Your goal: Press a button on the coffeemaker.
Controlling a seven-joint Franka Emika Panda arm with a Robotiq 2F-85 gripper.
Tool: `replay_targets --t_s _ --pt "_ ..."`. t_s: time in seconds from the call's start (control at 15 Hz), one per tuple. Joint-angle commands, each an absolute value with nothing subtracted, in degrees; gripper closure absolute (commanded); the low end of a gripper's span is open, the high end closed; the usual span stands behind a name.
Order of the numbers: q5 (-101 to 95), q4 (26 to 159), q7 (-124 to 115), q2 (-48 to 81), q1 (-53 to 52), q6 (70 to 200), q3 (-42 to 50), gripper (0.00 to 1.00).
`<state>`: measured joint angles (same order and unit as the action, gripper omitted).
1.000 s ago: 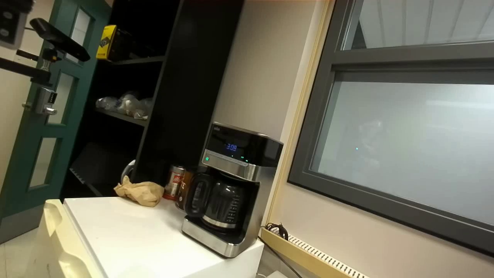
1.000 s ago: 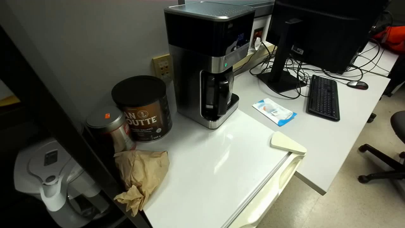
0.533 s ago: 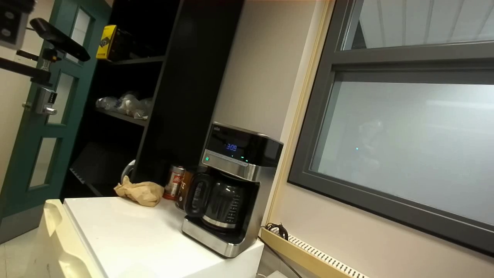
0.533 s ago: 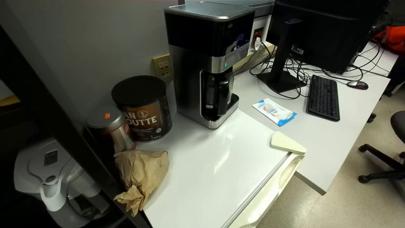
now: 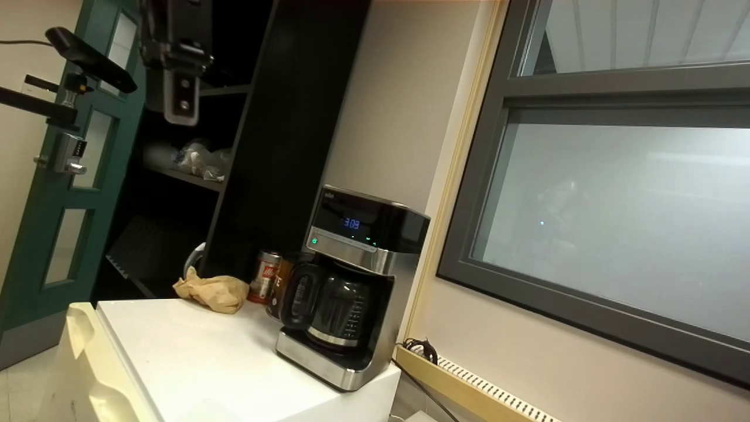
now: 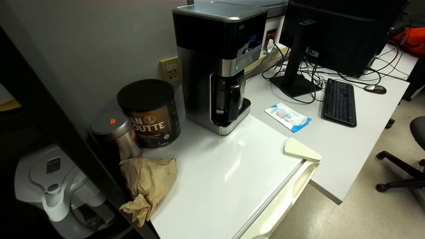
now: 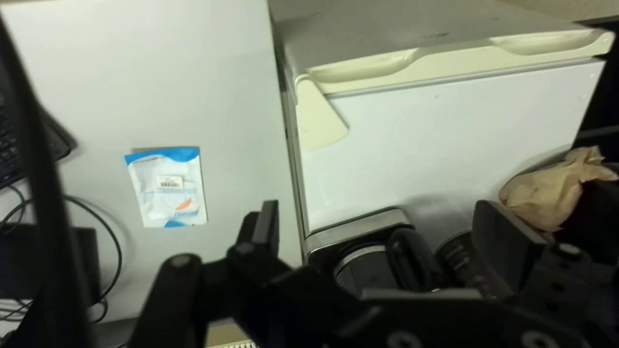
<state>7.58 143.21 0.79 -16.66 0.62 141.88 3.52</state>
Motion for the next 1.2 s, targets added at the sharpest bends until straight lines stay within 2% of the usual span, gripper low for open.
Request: replay_targets --t_s 0.0,0.13,0.2,0.27,0.33,0.47,0.53,0.87,0.93,1.13 --pt "-7.5 136.9 -11.2 -6.9 5.5 147.6 -1.6 0.0" --pt "-17.2 133.8 -18.2 -3.4 13.1 147.7 -8.6 0.0" --pt "-22.2 132.2 -21.4 -2.5 16.4 147.1 -11.6 0.25" --pt "-27.1 130.7 -24.5 -2.1 17.8 145.6 -12.9 0.26" --pt "-32.0 129.2 -27.4 -1.4 18.8 144.9 -13.9 0.32" --pt "-41.7 126.1 -33.6 0.8 18.7 144.4 -14.3 0.47" --pt "-46.6 124.7 -37.1 2.0 12.3 143.7 -8.2 0.56" --pt "-66.4 119.2 -51.6 9.5 5.1 142.6 -3.4 0.94" --pt "-68.9 118.3 -53.3 11.0 3.9 142.6 -2.6 0.99" --pt "-76.2 114.9 -57.8 15.3 1.4 143.1 -0.9 1.0"
